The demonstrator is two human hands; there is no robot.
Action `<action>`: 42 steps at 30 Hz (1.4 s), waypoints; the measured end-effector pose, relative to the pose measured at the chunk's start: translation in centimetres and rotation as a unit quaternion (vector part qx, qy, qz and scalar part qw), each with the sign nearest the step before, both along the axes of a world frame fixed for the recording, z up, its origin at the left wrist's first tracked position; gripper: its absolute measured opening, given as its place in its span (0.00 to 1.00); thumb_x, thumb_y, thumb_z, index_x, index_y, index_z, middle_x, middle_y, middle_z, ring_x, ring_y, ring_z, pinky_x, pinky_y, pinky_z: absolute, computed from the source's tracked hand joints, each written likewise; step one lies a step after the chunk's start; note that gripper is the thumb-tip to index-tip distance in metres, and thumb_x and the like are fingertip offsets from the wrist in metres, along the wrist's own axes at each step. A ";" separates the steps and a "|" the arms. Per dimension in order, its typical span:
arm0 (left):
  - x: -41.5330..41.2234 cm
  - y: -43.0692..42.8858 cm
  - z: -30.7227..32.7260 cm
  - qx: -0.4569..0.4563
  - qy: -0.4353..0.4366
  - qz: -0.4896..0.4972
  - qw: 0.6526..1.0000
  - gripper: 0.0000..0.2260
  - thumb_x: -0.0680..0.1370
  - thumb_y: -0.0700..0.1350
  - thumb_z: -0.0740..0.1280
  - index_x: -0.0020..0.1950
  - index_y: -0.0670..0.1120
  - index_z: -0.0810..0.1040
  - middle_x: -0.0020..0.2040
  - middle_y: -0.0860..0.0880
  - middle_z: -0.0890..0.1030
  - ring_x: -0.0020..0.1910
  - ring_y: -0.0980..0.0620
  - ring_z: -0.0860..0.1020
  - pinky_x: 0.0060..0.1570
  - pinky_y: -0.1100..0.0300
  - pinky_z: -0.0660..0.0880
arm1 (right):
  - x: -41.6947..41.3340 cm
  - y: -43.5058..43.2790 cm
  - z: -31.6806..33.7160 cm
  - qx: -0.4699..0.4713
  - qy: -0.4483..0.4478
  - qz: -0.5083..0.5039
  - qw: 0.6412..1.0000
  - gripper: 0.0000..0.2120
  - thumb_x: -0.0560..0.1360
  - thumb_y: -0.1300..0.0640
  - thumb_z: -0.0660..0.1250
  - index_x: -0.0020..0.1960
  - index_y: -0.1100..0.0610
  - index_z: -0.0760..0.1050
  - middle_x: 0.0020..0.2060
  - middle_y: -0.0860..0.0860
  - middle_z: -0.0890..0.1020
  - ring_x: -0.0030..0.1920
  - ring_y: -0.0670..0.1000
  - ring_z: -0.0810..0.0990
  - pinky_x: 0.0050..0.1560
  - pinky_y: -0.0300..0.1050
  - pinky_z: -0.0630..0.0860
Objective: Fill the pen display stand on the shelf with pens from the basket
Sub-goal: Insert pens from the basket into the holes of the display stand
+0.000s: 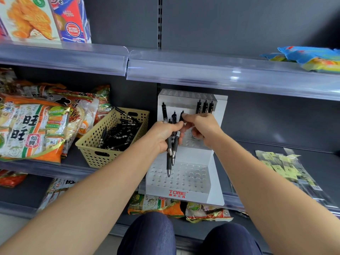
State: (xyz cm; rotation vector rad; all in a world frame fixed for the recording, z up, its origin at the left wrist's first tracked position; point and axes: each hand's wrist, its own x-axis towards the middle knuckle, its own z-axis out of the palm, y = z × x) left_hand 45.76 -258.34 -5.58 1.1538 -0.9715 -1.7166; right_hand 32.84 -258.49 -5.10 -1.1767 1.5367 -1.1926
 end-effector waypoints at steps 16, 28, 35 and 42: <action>-0.5 0.1 0.2 -0.020 0.007 0.017 1.000 0.07 0.80 0.40 0.65 0.45 0.36 0.75 0.34 0.42 0.79 0.26 0.49 0.78 0.25 0.62 0.76 | -0.6 0.4 0.5 0.008 -0.054 0.030 0.998 0.08 0.70 0.56 0.75 0.42 0.60 0.79 0.28 0.53 0.82 0.25 0.47 0.76 0.23 0.36 0.65; 0.2 -0.3 -0.2 0.004 -0.060 0.014 0.998 0.15 0.82 0.44 0.62 0.65 0.37 0.68 0.43 0.39 0.81 0.29 0.39 0.81 0.30 0.43 0.80 | -0.7 -0.7 1.6 -0.123 -0.015 -0.137 0.983 0.09 0.71 0.56 0.75 0.39 0.60 0.78 0.30 0.53 0.81 0.27 0.50 0.77 0.28 0.41 0.73; 0.0 -0.2 -0.1 -0.017 -0.073 0.027 0.997 0.12 0.81 0.43 0.63 0.61 0.37 0.71 0.45 0.41 0.76 0.28 0.42 0.78 0.26 0.50 0.80 | -0.8 -1.2 1.4 -0.146 -0.005 -0.197 0.969 0.11 0.70 0.55 0.75 0.42 0.64 0.80 0.28 0.53 0.81 0.26 0.51 0.78 0.35 0.47 0.80; 0.2 -0.6 -0.4 -0.024 -0.088 0.030 0.995 0.07 0.80 0.44 0.65 0.51 0.40 0.72 0.39 0.46 0.71 0.26 0.51 0.70 0.21 0.66 0.70 | -1.0 -1.6 1.3 -0.149 0.014 -0.226 0.963 0.10 0.66 0.52 0.77 0.36 0.56 0.79 0.30 0.53 0.83 0.32 0.55 0.83 0.41 0.55 0.82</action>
